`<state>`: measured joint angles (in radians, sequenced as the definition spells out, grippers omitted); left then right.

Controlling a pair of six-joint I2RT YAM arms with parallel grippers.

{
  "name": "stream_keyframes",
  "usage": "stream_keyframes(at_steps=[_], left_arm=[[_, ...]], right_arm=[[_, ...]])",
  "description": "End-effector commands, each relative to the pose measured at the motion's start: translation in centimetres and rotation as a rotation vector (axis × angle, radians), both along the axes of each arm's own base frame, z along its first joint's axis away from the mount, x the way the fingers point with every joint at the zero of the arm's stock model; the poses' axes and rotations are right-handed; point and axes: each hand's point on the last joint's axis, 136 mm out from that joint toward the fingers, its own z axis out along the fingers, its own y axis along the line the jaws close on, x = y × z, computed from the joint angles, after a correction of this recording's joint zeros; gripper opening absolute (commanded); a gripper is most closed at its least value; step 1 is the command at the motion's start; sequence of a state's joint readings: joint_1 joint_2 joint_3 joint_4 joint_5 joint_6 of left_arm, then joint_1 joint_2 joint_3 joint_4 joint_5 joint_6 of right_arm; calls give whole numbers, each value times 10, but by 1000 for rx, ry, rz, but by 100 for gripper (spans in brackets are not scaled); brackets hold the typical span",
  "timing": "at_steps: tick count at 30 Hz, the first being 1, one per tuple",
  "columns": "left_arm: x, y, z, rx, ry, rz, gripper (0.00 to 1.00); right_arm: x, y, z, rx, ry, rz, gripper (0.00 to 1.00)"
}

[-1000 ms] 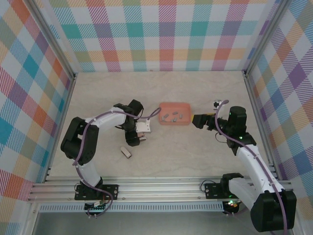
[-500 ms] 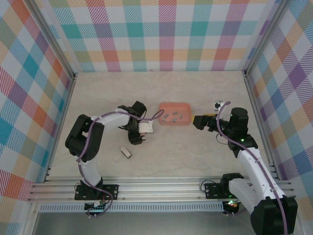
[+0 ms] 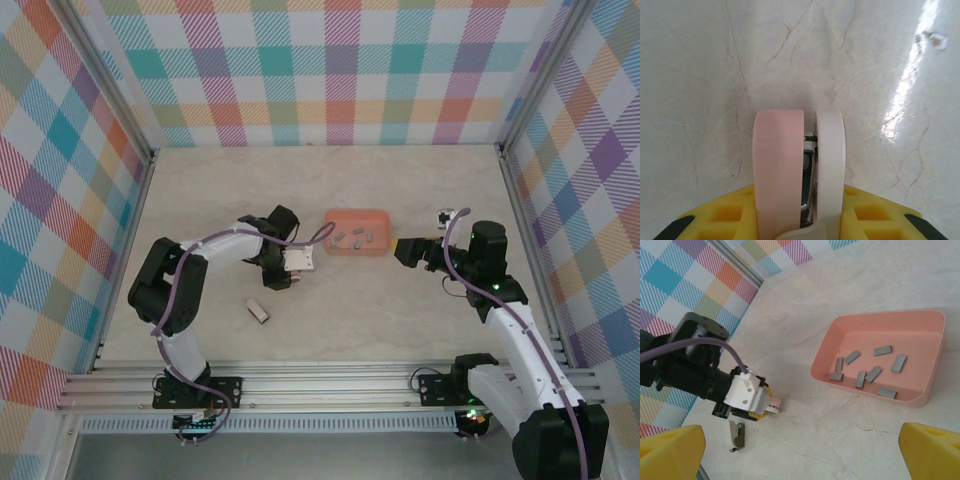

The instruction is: Load the staples into the stapler

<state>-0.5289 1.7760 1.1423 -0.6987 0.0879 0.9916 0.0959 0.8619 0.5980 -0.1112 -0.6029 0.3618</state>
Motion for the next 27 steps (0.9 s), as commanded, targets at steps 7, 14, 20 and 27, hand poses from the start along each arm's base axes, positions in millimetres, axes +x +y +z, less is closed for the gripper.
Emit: stream_keyframes(at_steps=[7, 14, 20, 27], left_arm=[[4, -36, 69, -284, -155, 10, 23], [7, -63, 123, -543, -257, 47, 23], [14, -70, 160, -687, -379, 85, 24], [12, -79, 174, -822, -395, 117, 24]], right_arm=[[1, 7, -11, 54, 98, -8, 99], [0, 40, -14, 15, 87, 41, 99], [-4, 78, -11, 5, 49, 130, 97], [-8, 101, -5, -66, -47, 138, 91]])
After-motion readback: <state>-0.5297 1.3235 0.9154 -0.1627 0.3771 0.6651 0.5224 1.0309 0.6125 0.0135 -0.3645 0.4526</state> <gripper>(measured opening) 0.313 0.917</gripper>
